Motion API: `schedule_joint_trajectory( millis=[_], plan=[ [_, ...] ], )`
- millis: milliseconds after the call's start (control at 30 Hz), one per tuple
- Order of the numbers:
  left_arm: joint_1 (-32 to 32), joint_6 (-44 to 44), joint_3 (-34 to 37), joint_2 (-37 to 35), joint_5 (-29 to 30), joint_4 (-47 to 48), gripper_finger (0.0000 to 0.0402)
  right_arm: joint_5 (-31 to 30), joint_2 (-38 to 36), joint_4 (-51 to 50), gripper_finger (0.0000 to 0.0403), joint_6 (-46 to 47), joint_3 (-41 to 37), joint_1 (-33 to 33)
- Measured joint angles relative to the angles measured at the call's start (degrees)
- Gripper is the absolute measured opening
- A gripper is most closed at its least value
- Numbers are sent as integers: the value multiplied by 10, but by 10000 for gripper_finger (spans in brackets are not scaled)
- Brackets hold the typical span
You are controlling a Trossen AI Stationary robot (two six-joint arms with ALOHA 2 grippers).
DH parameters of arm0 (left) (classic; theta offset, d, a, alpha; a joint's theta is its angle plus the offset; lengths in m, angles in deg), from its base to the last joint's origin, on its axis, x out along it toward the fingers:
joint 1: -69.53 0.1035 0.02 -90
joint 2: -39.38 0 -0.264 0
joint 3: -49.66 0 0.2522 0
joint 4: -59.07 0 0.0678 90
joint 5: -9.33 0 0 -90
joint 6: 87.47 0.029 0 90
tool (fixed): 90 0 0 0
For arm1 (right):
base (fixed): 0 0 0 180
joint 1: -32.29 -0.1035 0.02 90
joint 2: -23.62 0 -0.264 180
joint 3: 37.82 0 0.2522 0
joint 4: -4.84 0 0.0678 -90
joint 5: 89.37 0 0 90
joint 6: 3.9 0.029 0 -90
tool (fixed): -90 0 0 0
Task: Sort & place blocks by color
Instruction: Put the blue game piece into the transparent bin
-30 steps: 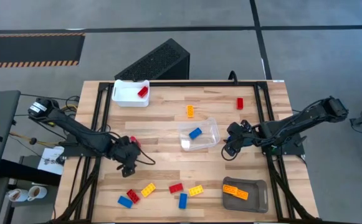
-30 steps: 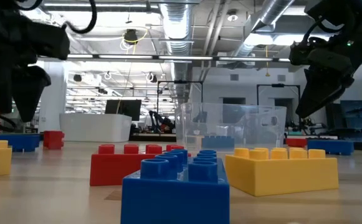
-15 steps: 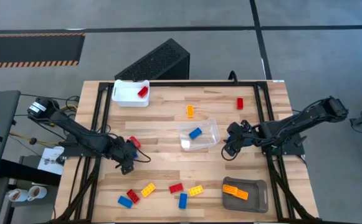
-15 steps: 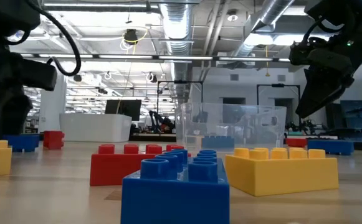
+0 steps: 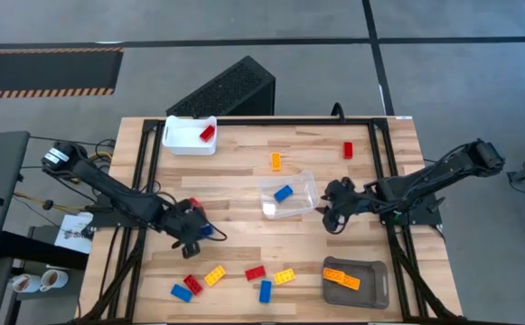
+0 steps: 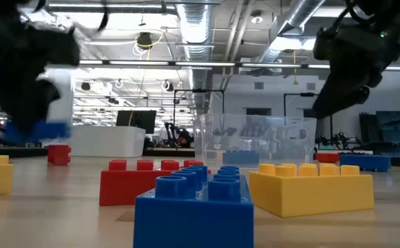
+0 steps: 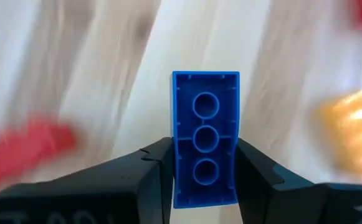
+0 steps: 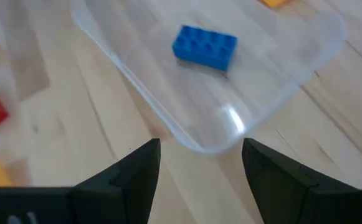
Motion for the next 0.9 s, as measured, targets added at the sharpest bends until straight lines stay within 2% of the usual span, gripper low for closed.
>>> schedule_joint_trajectory(
  millis=[133, 233, 300, 367, 433, 633, 733, 900],
  plan=[
    [16, 91, -28, 0, 62, -56, 90, 1, -4, 18, 249, -26, 5, -1],
    [50, 213, -31, 0, 103, -189, 90, 1, -6, 19, 249, -46, 26, -1],
    [83, 298, -31, 3, 106, -286, 91, 1, -12, 18, 249, -67, 41, -1],
    [122, 368, -31, 10, 83, -381, 99, 0, -12, 24, 249, -90, 59, -1],
    [166, 410, -32, 25, 33, -464, 104, -3, -12, 22, 249, -116, 74, -1],
    [268, 395, -31, 126, -130, -639, 98, -6, -12, 22, 249, -156, 100, -1],
    [290, 374, -49, 197, -162, -667, 99, -8, -12, 32, 249, -173, 101, -1],
    [303, 359, -112, 295, -165, -652, 107, -8, -12, 52, 249, -194, 101, -1]
  ],
)
